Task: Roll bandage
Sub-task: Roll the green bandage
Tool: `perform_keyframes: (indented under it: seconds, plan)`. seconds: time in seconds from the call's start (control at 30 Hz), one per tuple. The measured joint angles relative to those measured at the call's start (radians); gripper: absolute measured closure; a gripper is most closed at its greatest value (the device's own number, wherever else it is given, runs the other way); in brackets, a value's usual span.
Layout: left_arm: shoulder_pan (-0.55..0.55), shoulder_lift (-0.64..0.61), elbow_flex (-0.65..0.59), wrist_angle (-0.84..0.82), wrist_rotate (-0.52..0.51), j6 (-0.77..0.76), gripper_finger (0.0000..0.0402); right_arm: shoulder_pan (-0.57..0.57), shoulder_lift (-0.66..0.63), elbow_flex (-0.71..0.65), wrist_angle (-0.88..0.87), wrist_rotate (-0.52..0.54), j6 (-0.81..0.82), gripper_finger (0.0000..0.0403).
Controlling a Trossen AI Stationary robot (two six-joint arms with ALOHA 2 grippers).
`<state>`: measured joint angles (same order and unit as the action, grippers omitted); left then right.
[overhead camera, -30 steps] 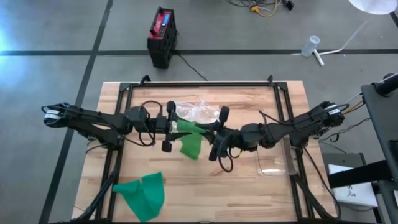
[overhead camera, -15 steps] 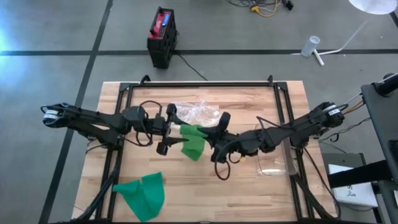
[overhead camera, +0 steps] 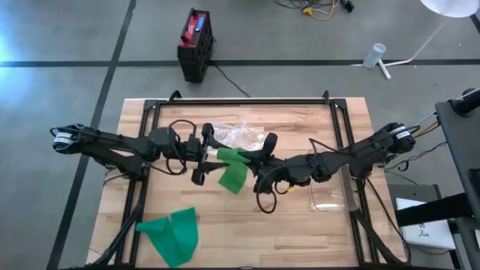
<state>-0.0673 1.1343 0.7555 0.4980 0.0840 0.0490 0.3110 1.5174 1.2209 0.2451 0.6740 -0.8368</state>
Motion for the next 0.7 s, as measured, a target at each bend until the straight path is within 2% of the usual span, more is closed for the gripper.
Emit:
perform_keyframes:
  seconds: [0.1,0.27,0.33,0.47,0.57,0.7]
  plan:
    - [-0.001,0.000,0.000,0.002,-0.035,-0.009,0.0249,-0.002,0.007,0.000,-0.003,0.005,0.067,0.0331]
    - [-0.001,0.000,0.000,0.004,-0.043,0.015,0.0371,0.004,0.009,0.000,-0.006,0.007,0.206,0.0273]
    - [-0.002,-0.002,0.000,0.005,-0.044,0.021,0.0379,0.011,0.000,0.000,-0.010,0.006,0.257,0.0245]
    - [-0.002,-0.004,0.001,0.003,-0.045,0.051,0.0363,0.023,-0.043,0.016,-0.063,-0.018,0.420,0.0192]
    - [-0.001,-0.003,0.001,-0.008,-0.034,0.083,0.0366,0.016,-0.085,0.030,-0.148,-0.109,0.560,0.0164]
    - [-0.002,-0.003,0.001,-0.004,0.041,0.121,0.0376,-0.016,-0.107,0.034,-0.187,-0.210,0.685,0.0148]
